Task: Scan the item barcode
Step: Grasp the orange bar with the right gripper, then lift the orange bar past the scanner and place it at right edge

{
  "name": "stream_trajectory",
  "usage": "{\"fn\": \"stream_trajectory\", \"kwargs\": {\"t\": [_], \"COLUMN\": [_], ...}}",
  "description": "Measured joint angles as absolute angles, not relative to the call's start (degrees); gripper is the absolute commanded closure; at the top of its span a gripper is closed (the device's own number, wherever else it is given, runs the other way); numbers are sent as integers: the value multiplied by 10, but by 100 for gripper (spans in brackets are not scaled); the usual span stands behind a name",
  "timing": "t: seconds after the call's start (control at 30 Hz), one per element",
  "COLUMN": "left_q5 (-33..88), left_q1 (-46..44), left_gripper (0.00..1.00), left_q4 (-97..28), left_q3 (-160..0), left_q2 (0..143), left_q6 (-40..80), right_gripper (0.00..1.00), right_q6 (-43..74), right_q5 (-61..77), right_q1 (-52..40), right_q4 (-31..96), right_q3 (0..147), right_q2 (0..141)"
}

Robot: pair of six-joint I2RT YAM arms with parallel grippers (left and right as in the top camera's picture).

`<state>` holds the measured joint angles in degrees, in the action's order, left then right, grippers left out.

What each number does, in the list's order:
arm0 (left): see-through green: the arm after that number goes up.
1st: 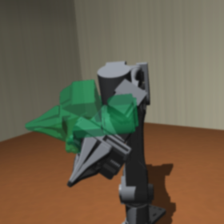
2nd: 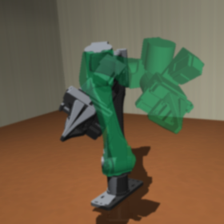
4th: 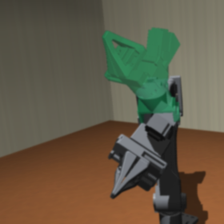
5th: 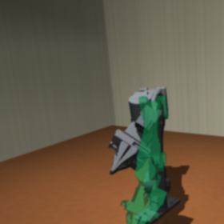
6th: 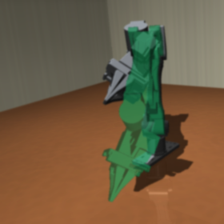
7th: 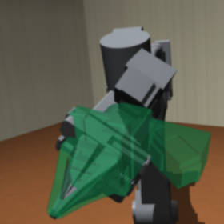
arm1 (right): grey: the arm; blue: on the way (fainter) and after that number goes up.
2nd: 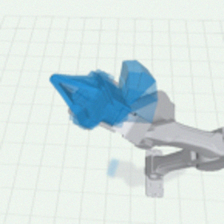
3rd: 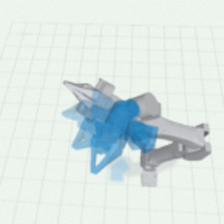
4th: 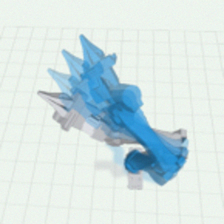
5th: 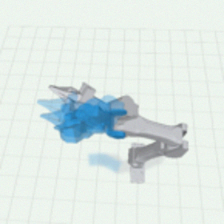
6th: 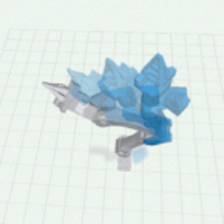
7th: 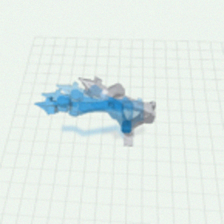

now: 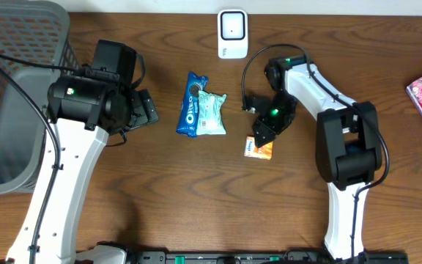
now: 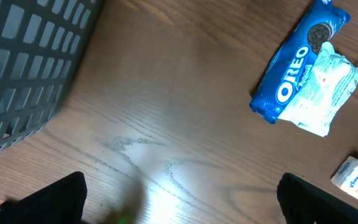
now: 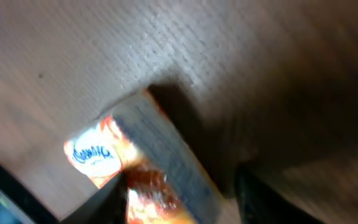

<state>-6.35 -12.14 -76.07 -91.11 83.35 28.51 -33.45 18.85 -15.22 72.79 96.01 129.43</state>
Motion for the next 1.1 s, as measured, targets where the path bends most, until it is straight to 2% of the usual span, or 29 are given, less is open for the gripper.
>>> {"fn": "stream_trajectory", "kwargs": {"t": [0.03,0.07,0.3,0.43,0.57,0.6,0.63,0.7,0.87,1.0,1.03,1.1], "left_q5": [-63,-63,-64,-63,-64,-63,-63,-63,-63,-64,-63,-63], "left_q1": [-121,-121,-121,-121,-121,-121,-121,-121,-121,-121,-121,-121], "left_gripper": [2,2,2,2,2,2,2,2,2,2,2,2], "left_q4": [-761,-761,-761,-761,-761,-761,-761,-761,-761,-761,-761,-761], "left_q3": [-911,-911,-911,-911,-911,-911,-911,-911,-911,-911,-911,-911], "left_q2": [834,834,834,834,834,834,834,834,834,834,834,834], "left_q6": [285,285,285,285,285,285,285,285,285,285,285,285], "right_gripper": [92,99,99,99,99,95,69,54,55,61,68,69], "right_q6": [-329,-321,-232,-105,34,52,64,84,85,83,76,66], "right_q5": [192,201,245,268,265,265,266,265,255,255,256,262], "right_q1": [-151,-151,-144,-129,-64,-47,-33,0,7,-2,-5,-6], "right_q4": [722,720,691,642,579,573,571,581,599,596,595,595], "right_q3": [958,955,952,955,971,972,972,973,973,973,973,973], "right_q2": [1294,1294,1292,1291,1291,1291,1291,1291,1291,1291,1291,1291]}}
